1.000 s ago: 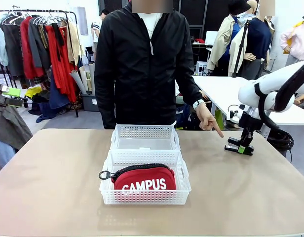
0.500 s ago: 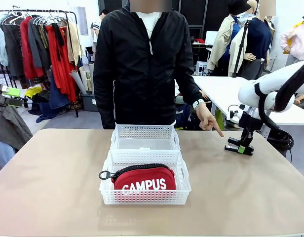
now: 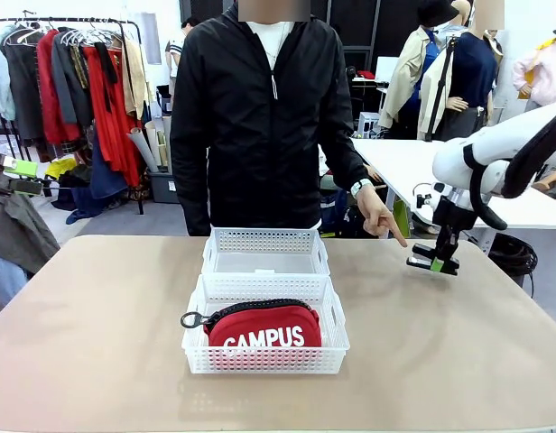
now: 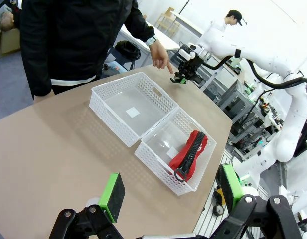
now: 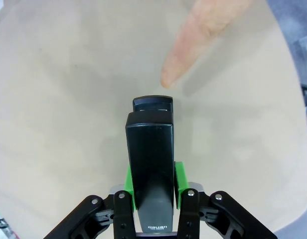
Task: Distribute items into two baskets.
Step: Pick up the Stapler that the person points to.
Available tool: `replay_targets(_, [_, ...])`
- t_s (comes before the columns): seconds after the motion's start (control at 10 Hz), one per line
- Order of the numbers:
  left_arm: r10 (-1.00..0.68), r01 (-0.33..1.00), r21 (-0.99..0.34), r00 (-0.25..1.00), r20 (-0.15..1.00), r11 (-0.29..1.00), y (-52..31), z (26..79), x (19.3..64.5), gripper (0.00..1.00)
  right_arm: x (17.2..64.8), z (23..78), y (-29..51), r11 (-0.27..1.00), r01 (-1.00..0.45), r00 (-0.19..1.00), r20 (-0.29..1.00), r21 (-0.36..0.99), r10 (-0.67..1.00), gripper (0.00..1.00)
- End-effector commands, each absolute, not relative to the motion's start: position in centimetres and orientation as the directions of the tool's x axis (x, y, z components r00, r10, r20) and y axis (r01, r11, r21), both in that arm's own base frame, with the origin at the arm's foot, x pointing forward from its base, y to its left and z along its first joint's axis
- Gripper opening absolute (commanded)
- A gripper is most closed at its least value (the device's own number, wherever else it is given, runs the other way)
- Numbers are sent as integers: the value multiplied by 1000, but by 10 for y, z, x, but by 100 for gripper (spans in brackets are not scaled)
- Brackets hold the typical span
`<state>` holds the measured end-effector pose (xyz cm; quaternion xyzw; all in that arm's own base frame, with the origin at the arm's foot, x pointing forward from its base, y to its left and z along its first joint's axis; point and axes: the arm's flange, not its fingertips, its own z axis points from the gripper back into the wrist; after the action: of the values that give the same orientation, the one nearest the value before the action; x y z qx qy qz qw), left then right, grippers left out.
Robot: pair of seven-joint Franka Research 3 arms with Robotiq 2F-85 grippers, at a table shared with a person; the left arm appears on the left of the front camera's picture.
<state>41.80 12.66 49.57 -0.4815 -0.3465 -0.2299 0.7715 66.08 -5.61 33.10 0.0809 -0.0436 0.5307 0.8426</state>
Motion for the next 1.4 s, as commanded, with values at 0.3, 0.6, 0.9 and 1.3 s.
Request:
replay_targets(0.3, [-18, 689, -582, 652, 758, 431, 127, 497, 417, 100, 623, 384, -2, 388, -921, 389, 74, 25, 918, 0])
replay_targets(0.6, [-18, 689, -582, 652, 758, 431, 127, 497, 417, 100, 589, 421, 43, 352, -935, 352, 6, -37, 936, 0])
replay_targets(0.9, [-18, 689, -582, 652, 758, 431, 127, 497, 417, 100, 561, 448, 64, 310, -948, 311, -4, -72, 950, 0])
replay_targets(1.3, [-18, 689, -582, 652, 758, 431, 127, 497, 417, 100, 537, 475, 58, 267, -962, 266, 20, -62, 964, 0])
